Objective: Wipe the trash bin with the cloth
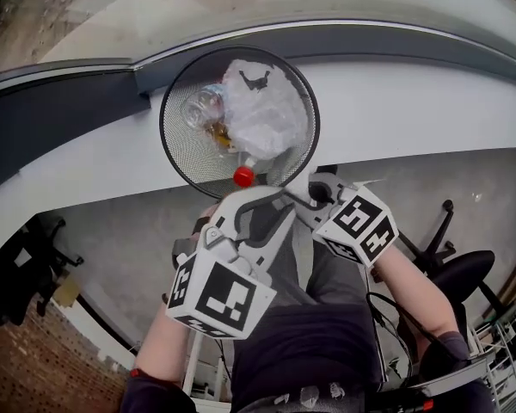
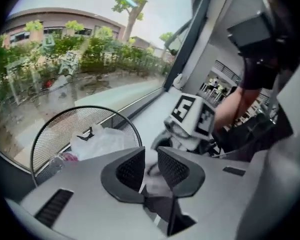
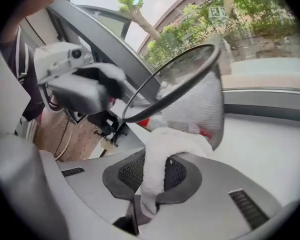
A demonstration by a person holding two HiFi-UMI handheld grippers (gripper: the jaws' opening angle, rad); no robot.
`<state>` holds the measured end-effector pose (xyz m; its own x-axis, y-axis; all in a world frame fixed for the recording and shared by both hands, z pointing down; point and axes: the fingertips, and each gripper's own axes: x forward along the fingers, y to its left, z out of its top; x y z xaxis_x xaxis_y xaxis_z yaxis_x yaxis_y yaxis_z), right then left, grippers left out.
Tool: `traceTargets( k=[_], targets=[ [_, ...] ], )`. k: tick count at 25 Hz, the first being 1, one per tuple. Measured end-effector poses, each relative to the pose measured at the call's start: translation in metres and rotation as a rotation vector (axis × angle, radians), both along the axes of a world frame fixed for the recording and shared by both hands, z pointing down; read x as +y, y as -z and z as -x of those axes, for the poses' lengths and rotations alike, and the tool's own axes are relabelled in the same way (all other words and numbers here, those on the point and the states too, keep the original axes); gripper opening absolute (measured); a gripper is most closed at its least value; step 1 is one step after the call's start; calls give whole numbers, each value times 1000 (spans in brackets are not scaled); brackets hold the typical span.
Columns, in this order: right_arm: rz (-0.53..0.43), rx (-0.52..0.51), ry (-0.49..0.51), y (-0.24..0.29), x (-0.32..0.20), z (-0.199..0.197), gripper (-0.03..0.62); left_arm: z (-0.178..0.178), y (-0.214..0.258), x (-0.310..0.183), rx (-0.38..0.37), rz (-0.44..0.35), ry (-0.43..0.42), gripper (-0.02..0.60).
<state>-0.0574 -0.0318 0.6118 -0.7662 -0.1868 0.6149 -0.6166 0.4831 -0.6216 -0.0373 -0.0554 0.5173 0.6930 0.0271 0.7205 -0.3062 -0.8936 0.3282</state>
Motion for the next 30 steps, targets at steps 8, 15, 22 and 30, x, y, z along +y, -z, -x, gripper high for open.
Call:
traceTargets(
  k=[8,15,22,30],
  targets=[
    [-71,183,-456,6,-93,-147,51,107,-80,-15,-532,-410,-438,258],
    [-13,135,-319,-15,-65,-73,51,73,-74,-12,-457,-239,-119,161],
    [66,-35,-86,-4,5,20,51,-7,-43,-11,-138,64,312,61],
    [62,-66,-104,9,-5,7,51,30,-11,-5,-184,-57,-75,73]
  ],
)
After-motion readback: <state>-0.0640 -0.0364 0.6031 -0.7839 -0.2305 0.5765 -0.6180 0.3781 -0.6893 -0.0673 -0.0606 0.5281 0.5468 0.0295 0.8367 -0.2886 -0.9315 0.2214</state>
